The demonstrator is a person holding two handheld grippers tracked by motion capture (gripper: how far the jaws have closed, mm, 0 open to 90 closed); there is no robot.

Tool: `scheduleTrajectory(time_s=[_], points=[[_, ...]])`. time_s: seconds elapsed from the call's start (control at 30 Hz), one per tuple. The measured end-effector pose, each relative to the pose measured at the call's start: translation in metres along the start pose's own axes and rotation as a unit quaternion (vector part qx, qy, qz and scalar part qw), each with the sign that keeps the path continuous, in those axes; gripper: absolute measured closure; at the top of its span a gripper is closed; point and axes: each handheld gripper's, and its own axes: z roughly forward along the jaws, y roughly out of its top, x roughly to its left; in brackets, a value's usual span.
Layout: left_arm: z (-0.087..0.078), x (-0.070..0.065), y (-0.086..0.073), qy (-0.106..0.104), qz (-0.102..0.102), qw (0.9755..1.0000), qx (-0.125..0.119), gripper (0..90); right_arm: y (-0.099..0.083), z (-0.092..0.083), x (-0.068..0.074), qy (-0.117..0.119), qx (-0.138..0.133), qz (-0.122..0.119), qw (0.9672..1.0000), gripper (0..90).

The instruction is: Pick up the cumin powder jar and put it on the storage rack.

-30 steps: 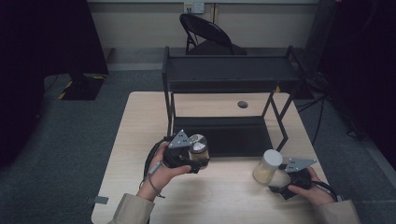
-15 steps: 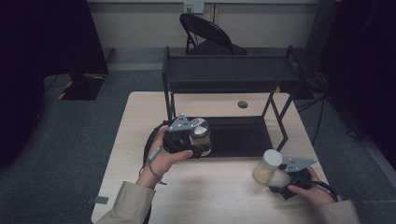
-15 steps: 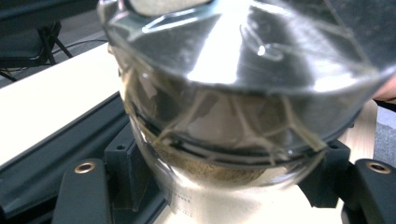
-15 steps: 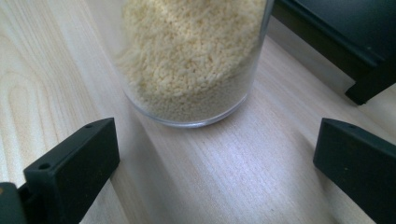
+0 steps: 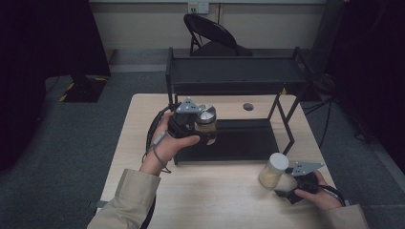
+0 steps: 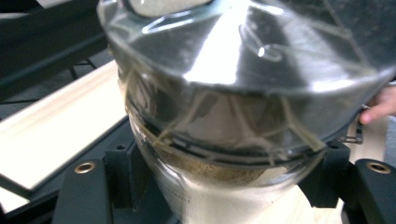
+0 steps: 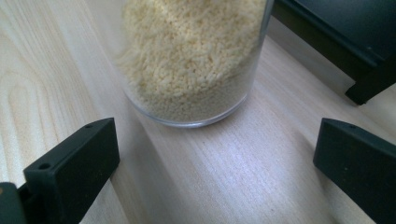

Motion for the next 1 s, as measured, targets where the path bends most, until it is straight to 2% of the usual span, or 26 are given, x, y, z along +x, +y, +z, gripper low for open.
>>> scheduleTrajectory(time_s=[0.17, 0.37, 0.57, 0.7, 1.0], points=[[-0.008, 0.001, 0.019, 0.014, -0.001, 0.9999, 0.001, 30.9, 0.000, 0.000, 0.000, 0.000, 0.000, 0.000, 1.0000, 0.0], [-0.018, 0.004, 0.040, 0.020, -0.011, 0.9997, -0.006, 30.9, 0.000, 0.000, 0.000, 0.000, 0.000, 0.000, 1.0000, 0.0], [-0.027, 0.002, 0.064, 0.040, -0.007, 0.9991, -0.005, 30.9, 0.000, 0.000, 0.000, 0.000, 0.000, 0.000, 1.0000, 0.0], [-0.032, -0.001, 0.078, 0.055, -0.004, 0.9984, -0.008, 30.9, 0.000, 0.000, 0.000, 0.000, 0.000, 0.000, 1.0000, 0.0], [-0.039, -0.007, 0.109, 0.091, -0.016, 0.9957, -0.013, 30.9, 0.000, 0.000, 0.000, 0.000, 0.000, 0.000, 1.0000, 0.0]])
